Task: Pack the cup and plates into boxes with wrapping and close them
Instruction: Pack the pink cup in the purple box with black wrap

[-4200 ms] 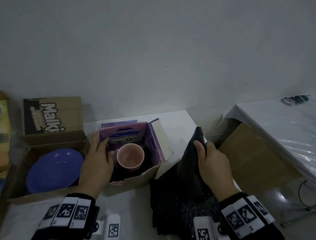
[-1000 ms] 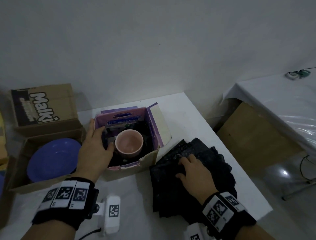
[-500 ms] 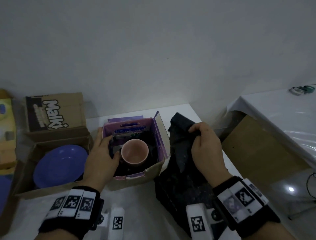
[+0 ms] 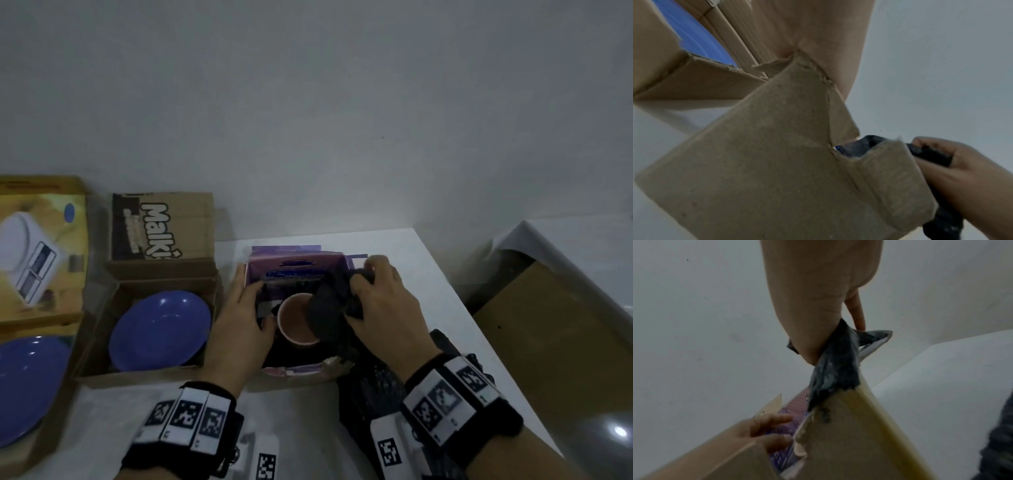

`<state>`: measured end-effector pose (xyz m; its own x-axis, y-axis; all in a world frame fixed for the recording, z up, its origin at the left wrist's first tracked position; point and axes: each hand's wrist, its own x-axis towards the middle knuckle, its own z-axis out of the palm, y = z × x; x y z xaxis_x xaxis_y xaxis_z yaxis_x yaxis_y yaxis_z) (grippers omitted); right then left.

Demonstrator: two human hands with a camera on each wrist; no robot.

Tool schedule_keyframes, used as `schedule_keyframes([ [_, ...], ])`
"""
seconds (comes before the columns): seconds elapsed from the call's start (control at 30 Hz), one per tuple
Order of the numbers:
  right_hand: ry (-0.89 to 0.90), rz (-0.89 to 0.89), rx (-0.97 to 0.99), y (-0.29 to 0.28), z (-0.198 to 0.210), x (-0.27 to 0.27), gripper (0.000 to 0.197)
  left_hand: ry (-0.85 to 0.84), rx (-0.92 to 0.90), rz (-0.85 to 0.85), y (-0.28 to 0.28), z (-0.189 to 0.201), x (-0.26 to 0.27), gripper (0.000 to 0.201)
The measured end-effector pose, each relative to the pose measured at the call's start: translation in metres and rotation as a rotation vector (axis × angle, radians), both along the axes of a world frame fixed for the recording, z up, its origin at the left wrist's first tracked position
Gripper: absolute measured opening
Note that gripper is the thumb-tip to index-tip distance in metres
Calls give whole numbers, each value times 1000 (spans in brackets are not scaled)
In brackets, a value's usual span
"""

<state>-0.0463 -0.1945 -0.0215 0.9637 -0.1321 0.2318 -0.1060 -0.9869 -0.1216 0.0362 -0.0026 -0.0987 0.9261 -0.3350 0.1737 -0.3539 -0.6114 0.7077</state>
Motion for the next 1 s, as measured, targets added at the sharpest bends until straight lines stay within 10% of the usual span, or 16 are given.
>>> schedule_keyframes([
  [0.53,-292,88,439,40,-6,55,40,81,-181,91,-3,-1,-1,42],
  [0.77,23,286,-11,58,-34,78,40,114,-199,90,-4,2,-1,46],
  [1.0,380,327,151,60,-45,90,45,171,-252,111,-3,3,-1,53],
])
